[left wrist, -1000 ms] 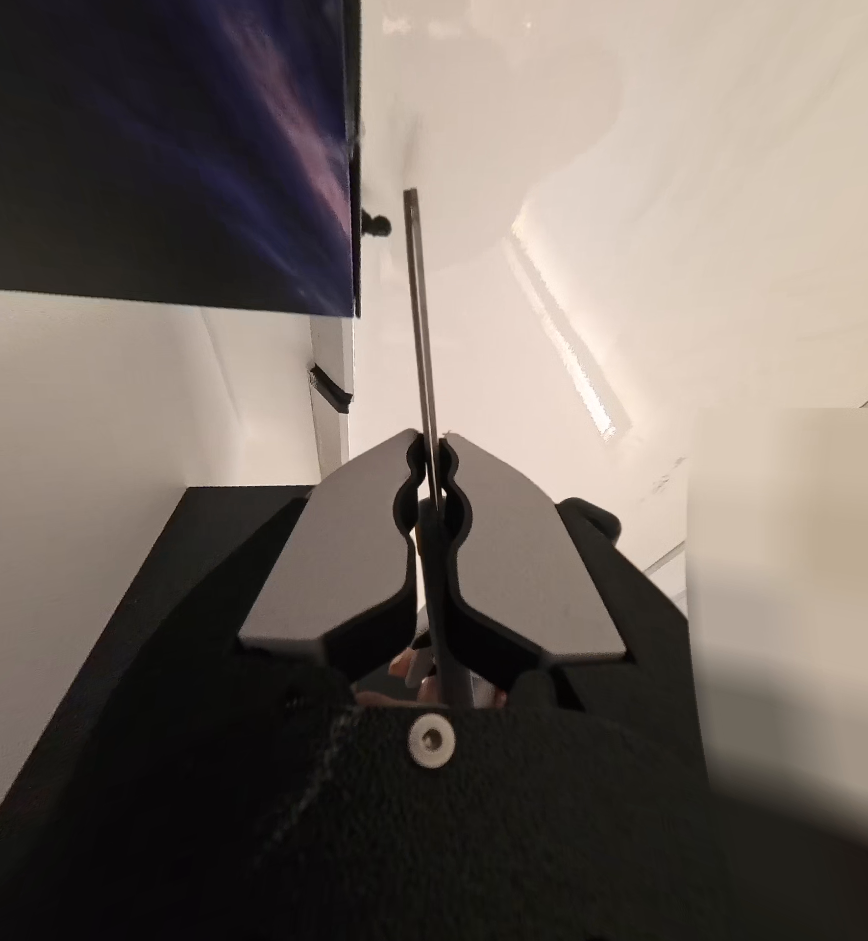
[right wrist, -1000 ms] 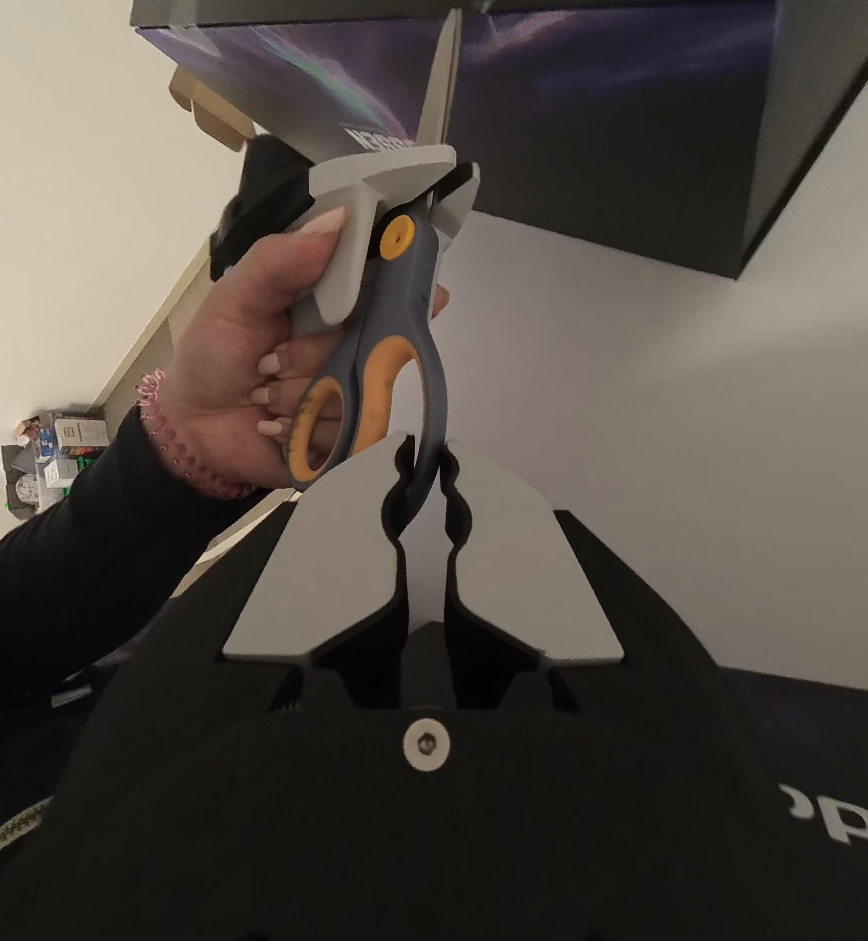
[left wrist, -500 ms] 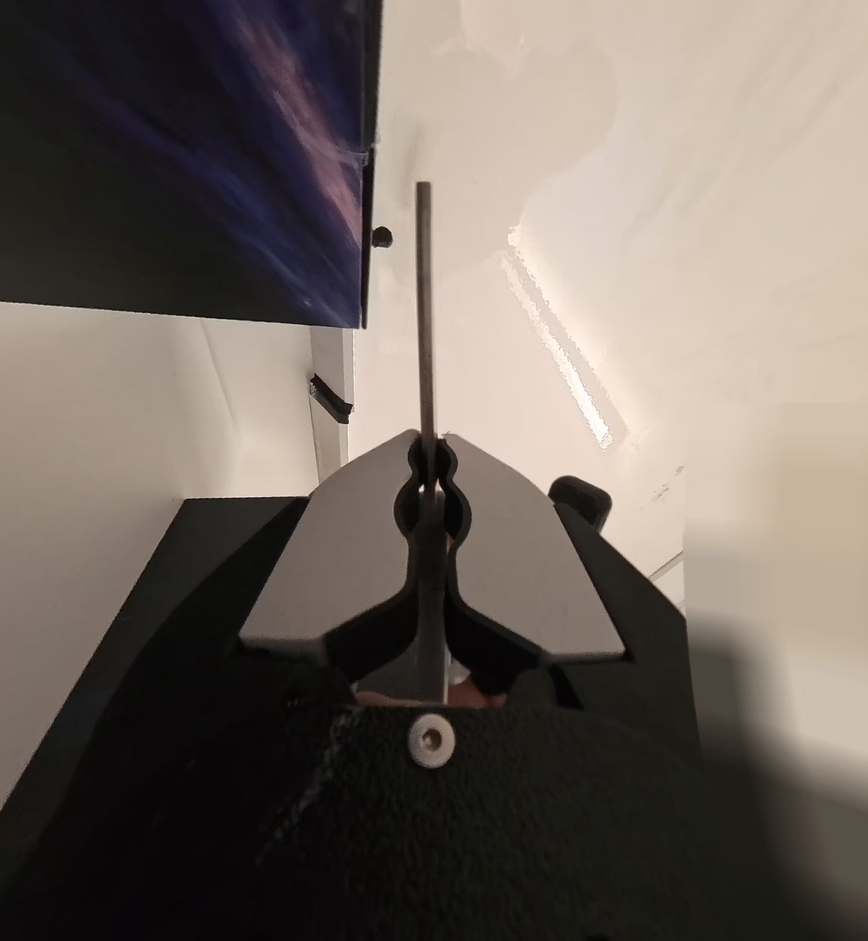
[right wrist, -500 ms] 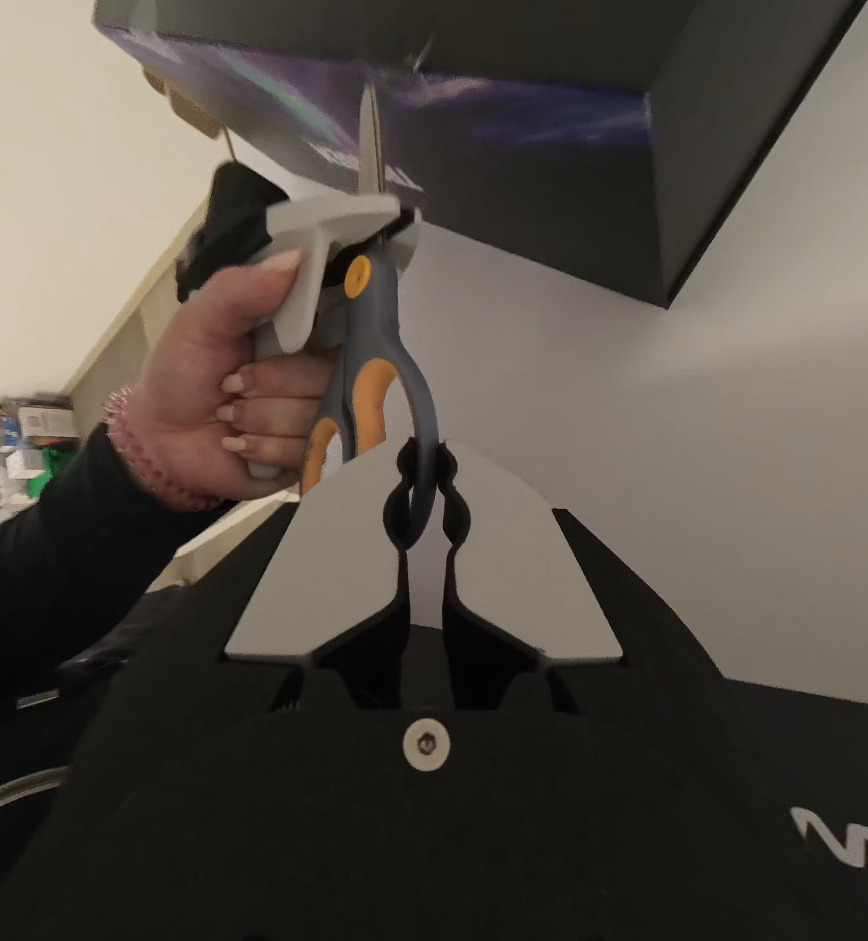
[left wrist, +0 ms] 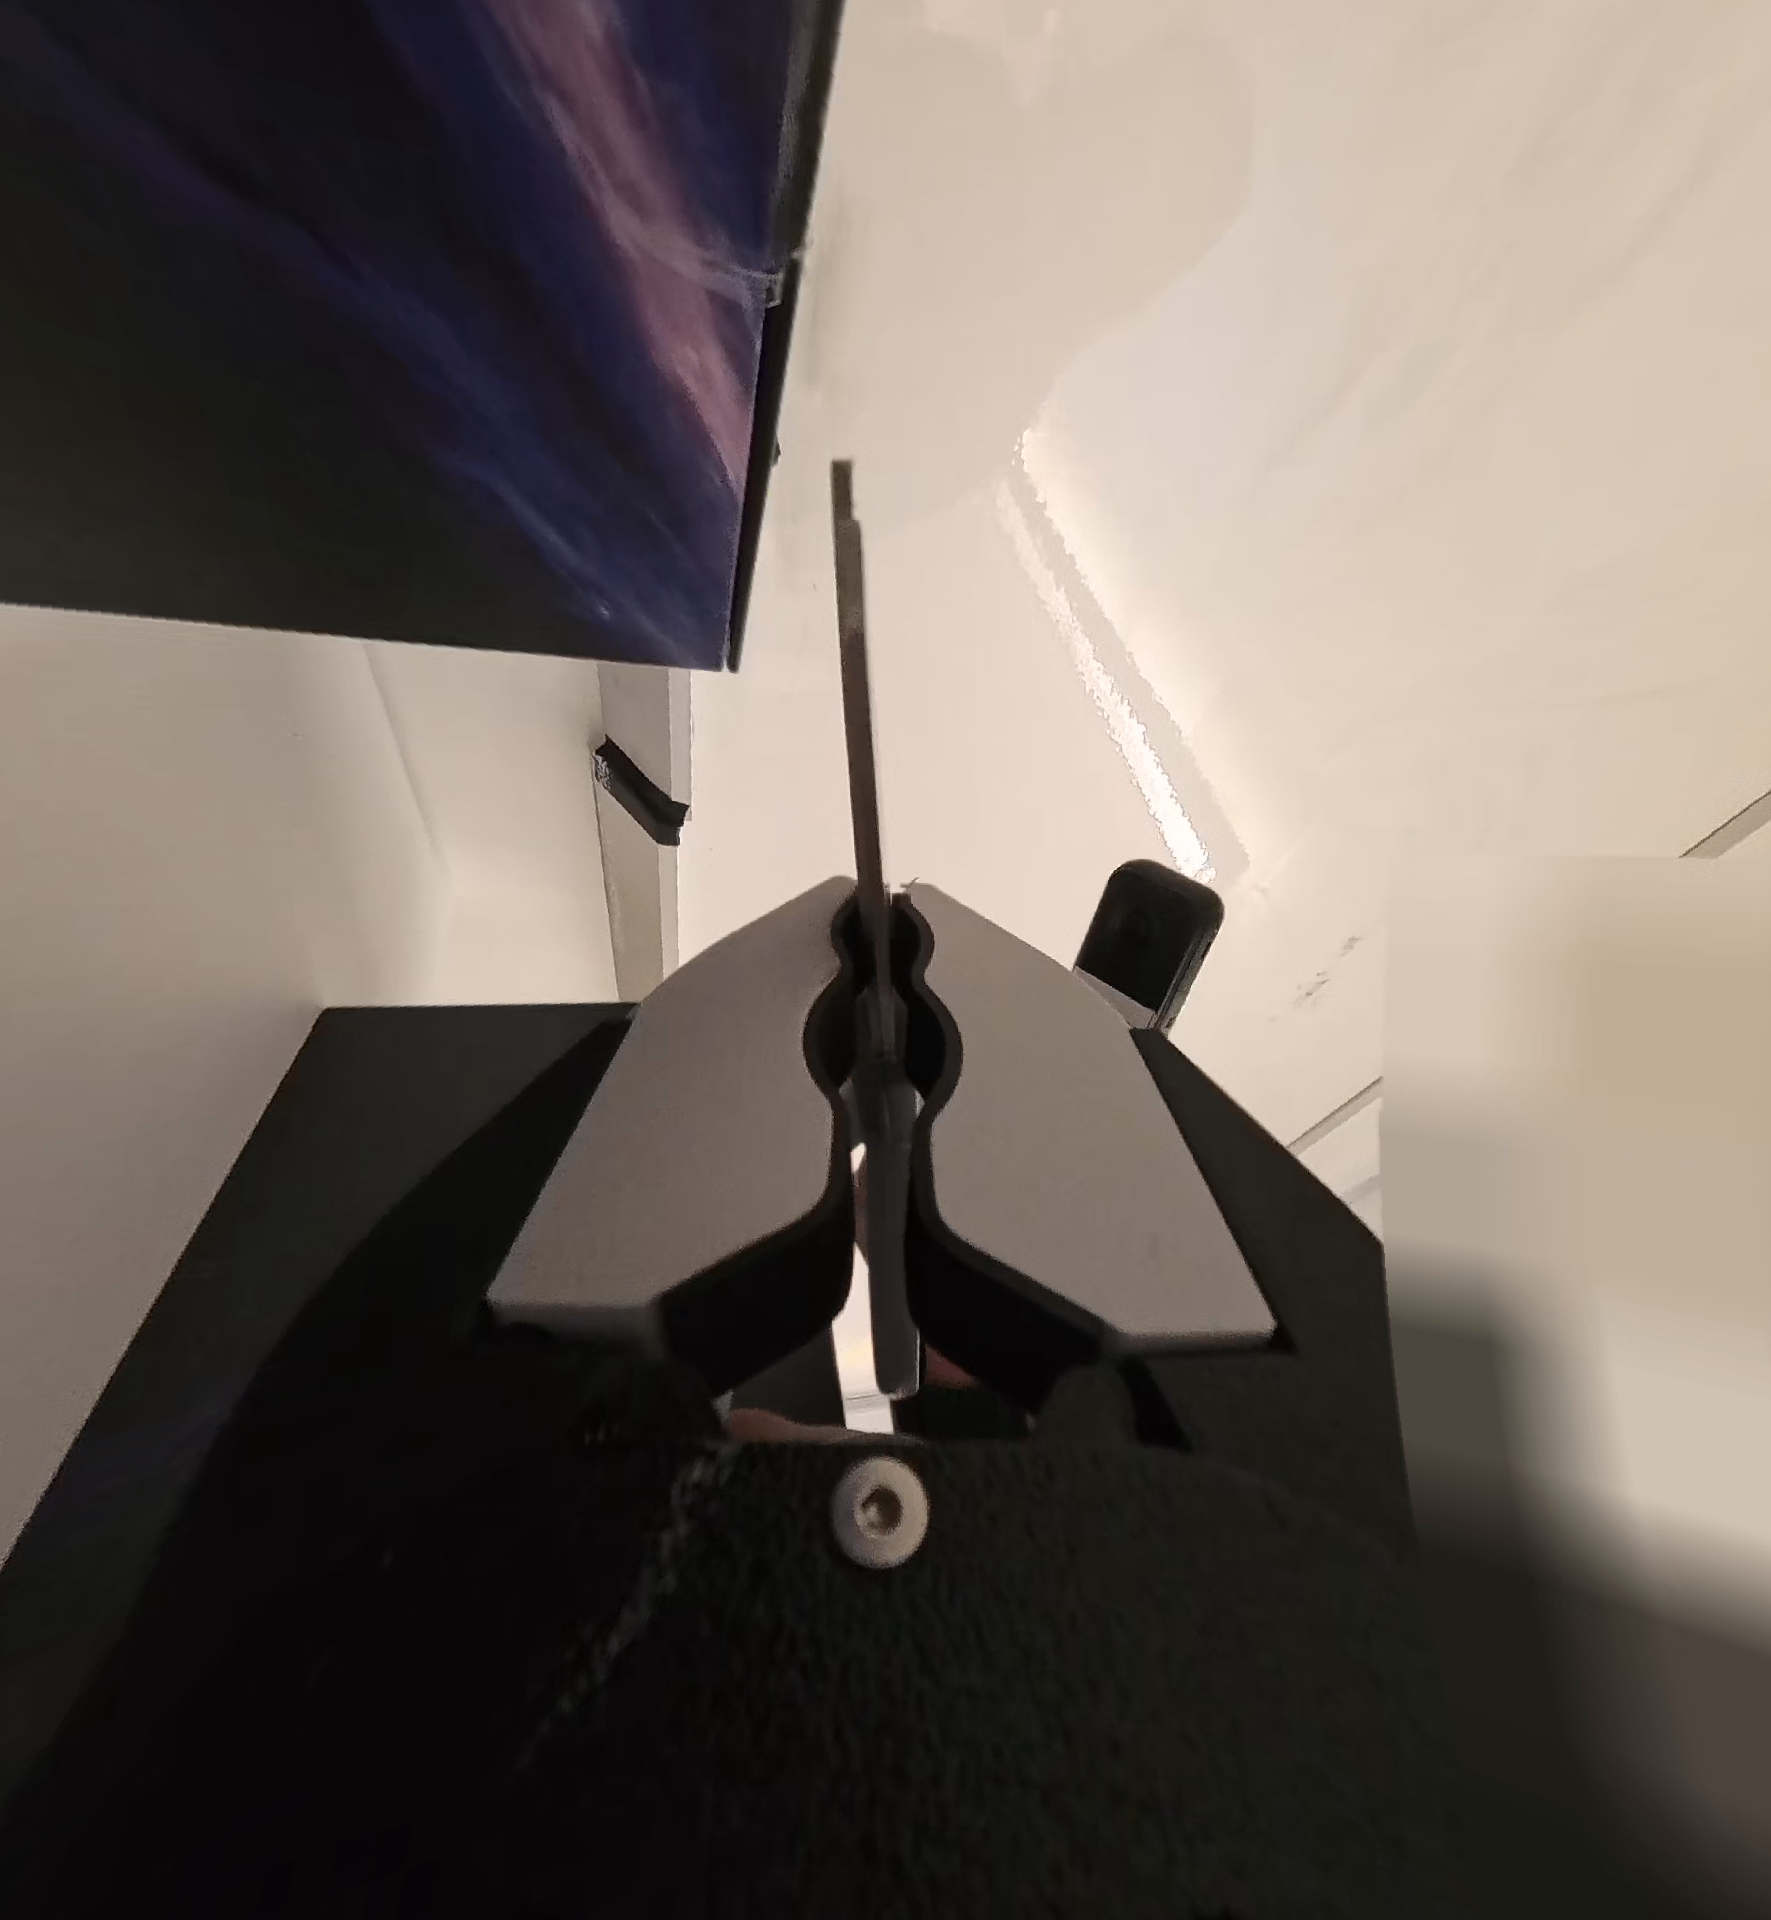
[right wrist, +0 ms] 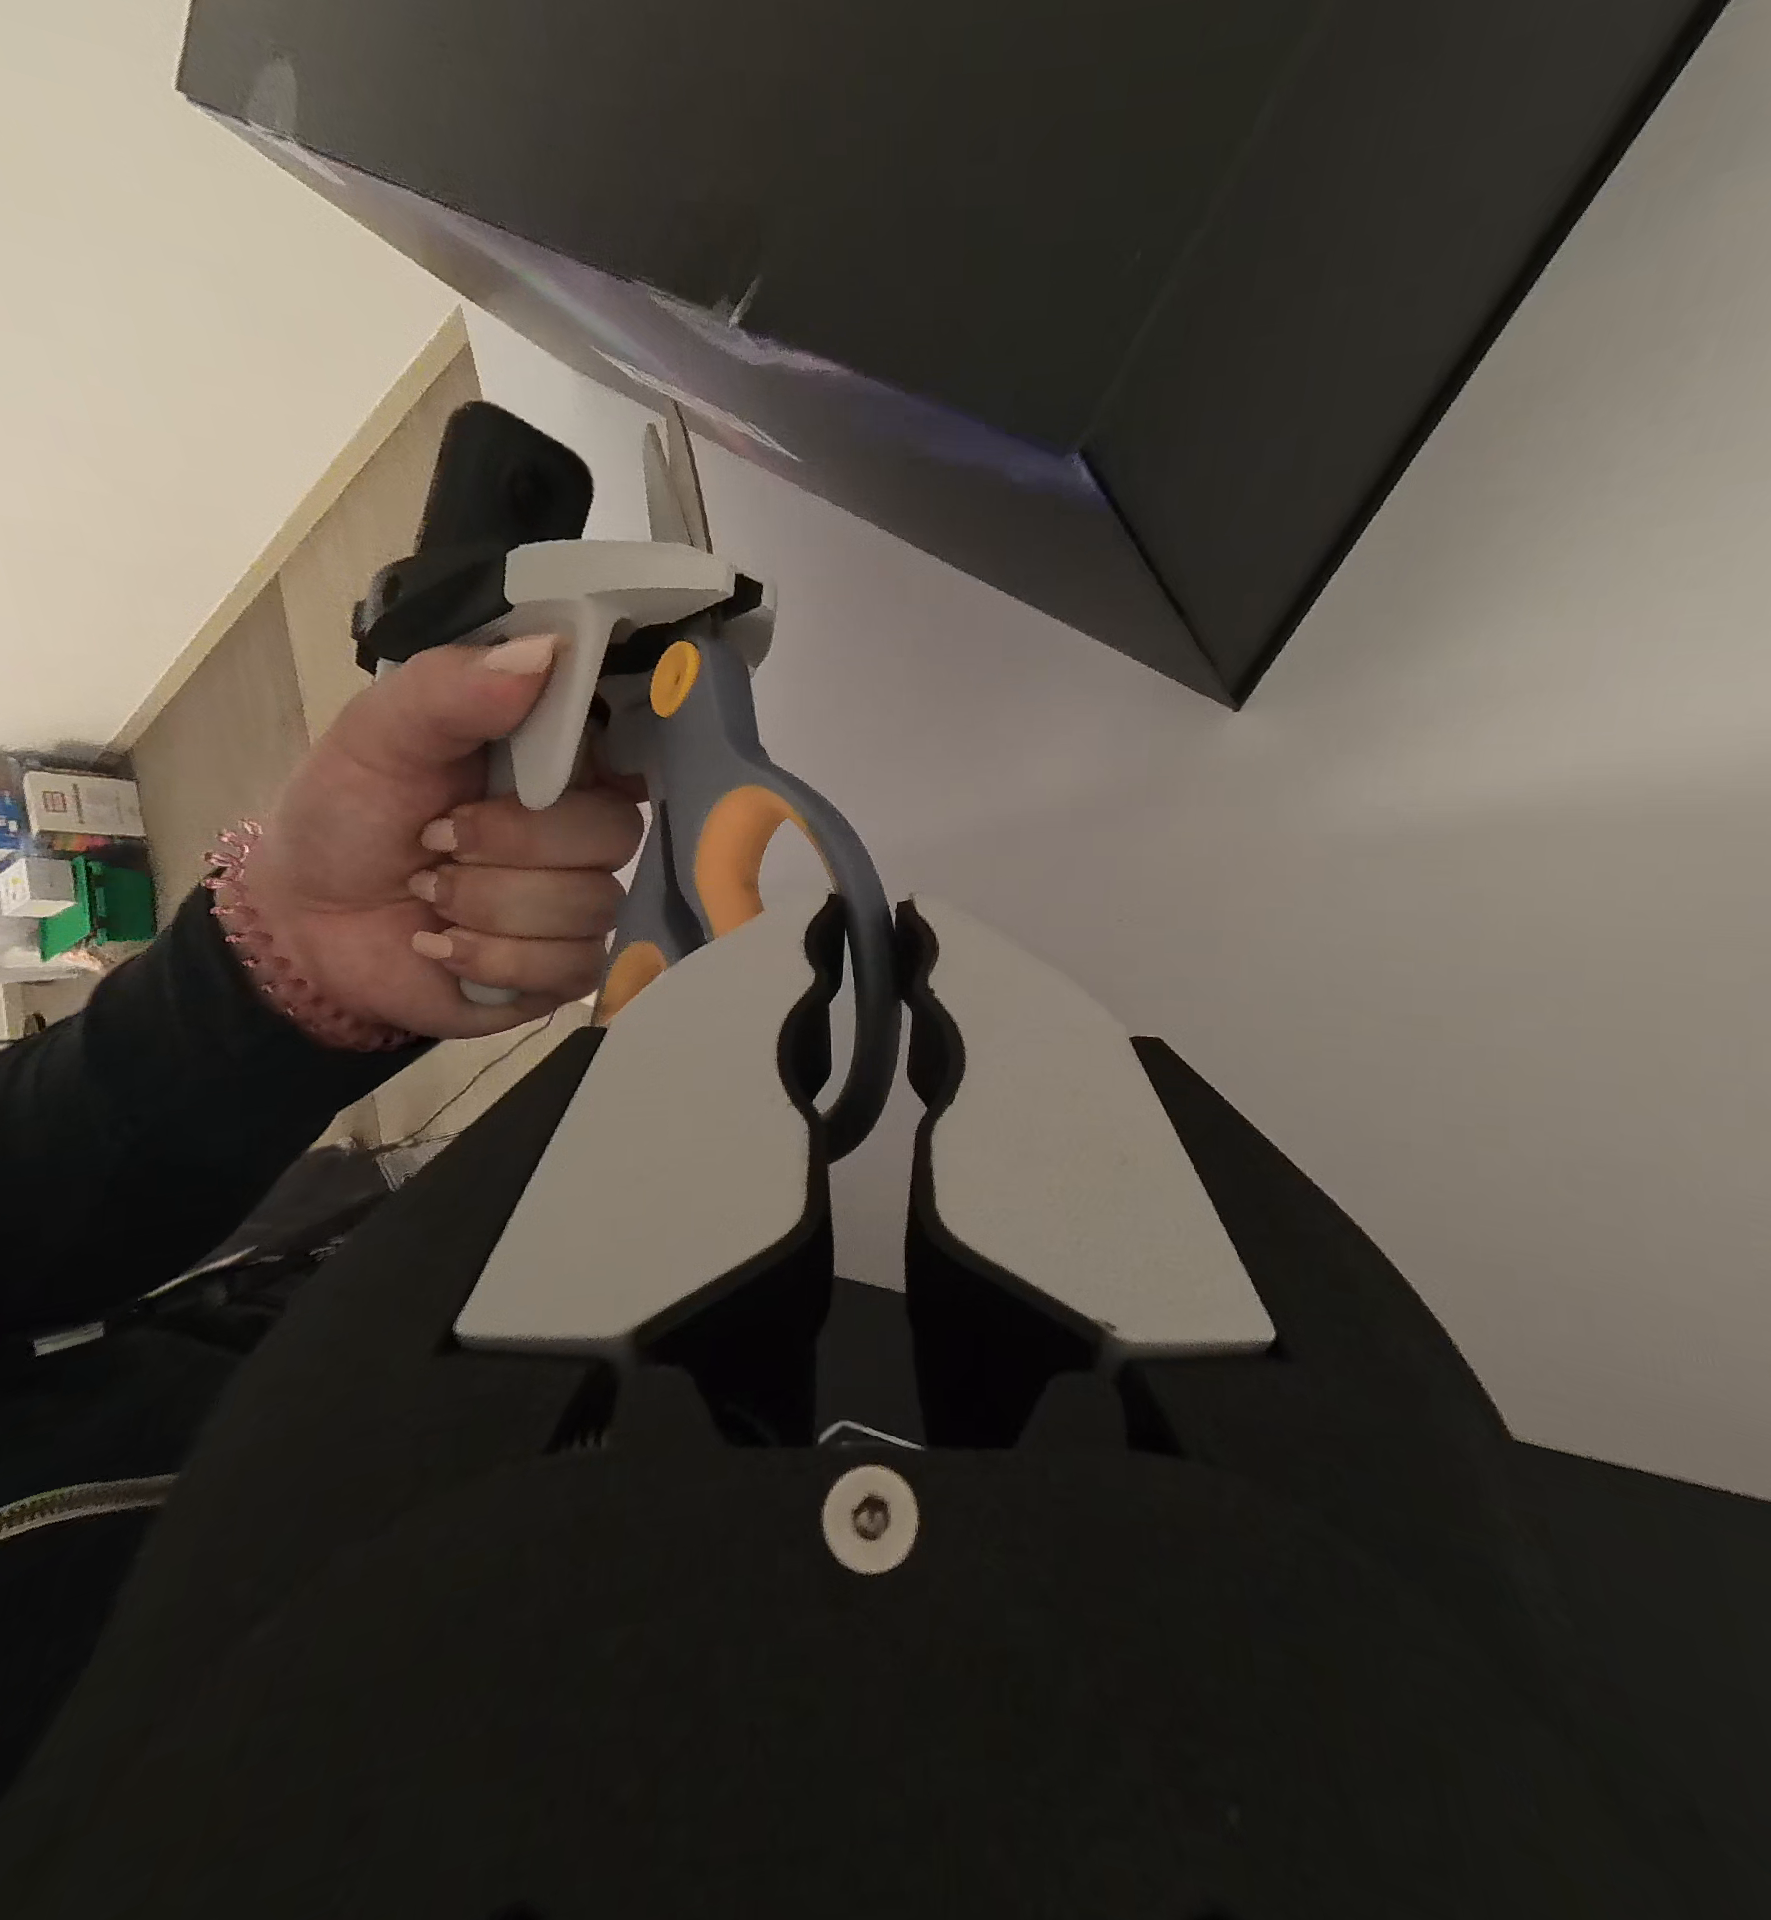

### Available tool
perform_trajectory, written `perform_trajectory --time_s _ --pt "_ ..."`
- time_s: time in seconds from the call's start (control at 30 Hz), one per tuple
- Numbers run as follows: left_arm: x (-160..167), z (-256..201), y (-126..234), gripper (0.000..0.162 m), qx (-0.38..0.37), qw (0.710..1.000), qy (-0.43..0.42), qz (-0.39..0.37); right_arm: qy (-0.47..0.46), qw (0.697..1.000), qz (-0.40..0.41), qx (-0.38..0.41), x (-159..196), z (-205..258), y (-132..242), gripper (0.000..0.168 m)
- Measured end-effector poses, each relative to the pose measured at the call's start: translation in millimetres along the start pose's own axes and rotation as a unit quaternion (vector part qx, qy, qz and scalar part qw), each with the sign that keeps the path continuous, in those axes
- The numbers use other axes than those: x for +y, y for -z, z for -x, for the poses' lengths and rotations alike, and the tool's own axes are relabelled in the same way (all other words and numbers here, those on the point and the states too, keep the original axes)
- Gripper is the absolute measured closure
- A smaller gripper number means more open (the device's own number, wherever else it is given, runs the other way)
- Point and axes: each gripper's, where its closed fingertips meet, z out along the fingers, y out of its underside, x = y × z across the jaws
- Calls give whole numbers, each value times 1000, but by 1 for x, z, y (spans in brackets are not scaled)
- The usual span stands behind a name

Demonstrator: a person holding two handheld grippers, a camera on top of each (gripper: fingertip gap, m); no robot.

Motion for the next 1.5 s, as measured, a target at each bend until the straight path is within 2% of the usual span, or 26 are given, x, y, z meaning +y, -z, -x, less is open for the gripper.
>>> perform_trajectory --time_s 0.17,0.3,0.33,0.53,0.63,0.7,0.8,0.9,1.0,1.13,1.27,1.5 --pt "-12 -2 -8 160 -3 1000 -8 -9 7 1000 11 -1 -8 -6 -4 159" --pt "-21 -6 0 160 -5 1000 -19 -15 18 999 26 -22 -8 0 -7 160" --pt "-13 -2 -4 160 -5 1000 -25 -11 22 999 24 -23 -8 1 -8 160" --pt "-13 -5 1 161 -12 999 -40 -9 1 998 22 -67 -5 6 -10 159" --pt "-19 -4 7 161 -15 998 -46 -29 31 999 -1 -36 -7 5 -1 152" --pt "-21 -2 11 161 -18 998 -39 -41 57 998 2 28 -5 -4 10 148" --pt "-20 1 14 161 -30 997 -43 -49 157 979 4 129 -5 10 26 146" --pt "-19 -1 14 161 -35 997 -48 -57 220 958 34 181 3 28 14 137" --pt "-17 0 12 161 -41 996 -49 -55 218 959 58 169 12 33 -8 131" --pt "-19 -2 13 161 -40 997 -49 -53 220 956 67 180 10 28 -16 135" --pt "-18 0 11 161 -42 997 -41 -51 247 941 126 192 19 24 -25 129" --pt "-23 7 8 160 -62 996 -37 -47 272 923 158 221 22 7 -37 126"
